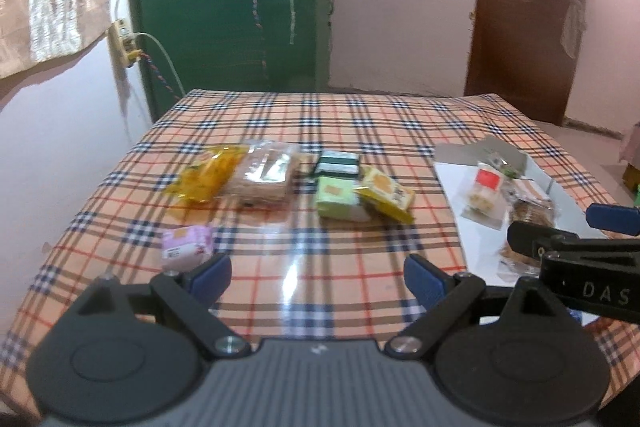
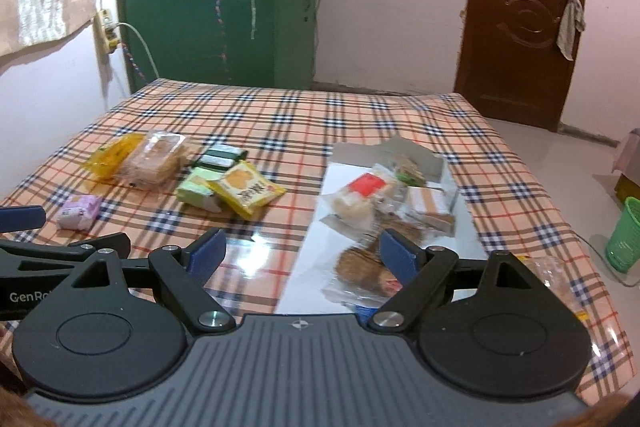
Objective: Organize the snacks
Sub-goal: 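Withdraw both tools from the box back toward the snack pile, then grasp the pink-white packet with the left tool while the right tool grasps the green biscuit packet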
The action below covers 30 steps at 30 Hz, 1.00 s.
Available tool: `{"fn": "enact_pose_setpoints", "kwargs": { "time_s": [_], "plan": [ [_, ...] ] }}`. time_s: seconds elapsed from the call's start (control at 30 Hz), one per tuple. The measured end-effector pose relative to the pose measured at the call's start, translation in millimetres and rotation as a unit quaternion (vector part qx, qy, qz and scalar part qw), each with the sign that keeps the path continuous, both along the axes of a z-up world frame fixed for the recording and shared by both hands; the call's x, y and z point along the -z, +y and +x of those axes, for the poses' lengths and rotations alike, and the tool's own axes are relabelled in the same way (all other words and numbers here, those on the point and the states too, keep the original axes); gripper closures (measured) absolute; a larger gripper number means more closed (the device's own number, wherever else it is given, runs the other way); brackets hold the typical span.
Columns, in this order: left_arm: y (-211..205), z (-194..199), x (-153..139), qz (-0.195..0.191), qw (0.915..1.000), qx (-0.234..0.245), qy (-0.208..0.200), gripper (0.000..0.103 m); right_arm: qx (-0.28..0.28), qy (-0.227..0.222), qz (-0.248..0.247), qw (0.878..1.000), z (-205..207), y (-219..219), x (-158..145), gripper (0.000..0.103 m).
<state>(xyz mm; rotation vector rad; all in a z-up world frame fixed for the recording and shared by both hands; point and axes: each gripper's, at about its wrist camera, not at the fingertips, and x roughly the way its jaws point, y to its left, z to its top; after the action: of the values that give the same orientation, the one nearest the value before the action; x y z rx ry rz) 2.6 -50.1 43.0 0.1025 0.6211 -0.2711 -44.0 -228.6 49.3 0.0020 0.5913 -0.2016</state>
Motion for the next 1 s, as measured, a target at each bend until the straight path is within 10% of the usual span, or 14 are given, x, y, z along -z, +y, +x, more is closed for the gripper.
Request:
{"fn": "enact_pose_setpoints", "kwargs": {
  "time_s": [1.0],
  "plan": [
    [73.1,42.0,16.9,-0.001,0.9973,-0.074,-0.006,0.010,-0.056,0.024,0.020,0.998,57.9,67.8,23.4,0.000]
  ]
}}
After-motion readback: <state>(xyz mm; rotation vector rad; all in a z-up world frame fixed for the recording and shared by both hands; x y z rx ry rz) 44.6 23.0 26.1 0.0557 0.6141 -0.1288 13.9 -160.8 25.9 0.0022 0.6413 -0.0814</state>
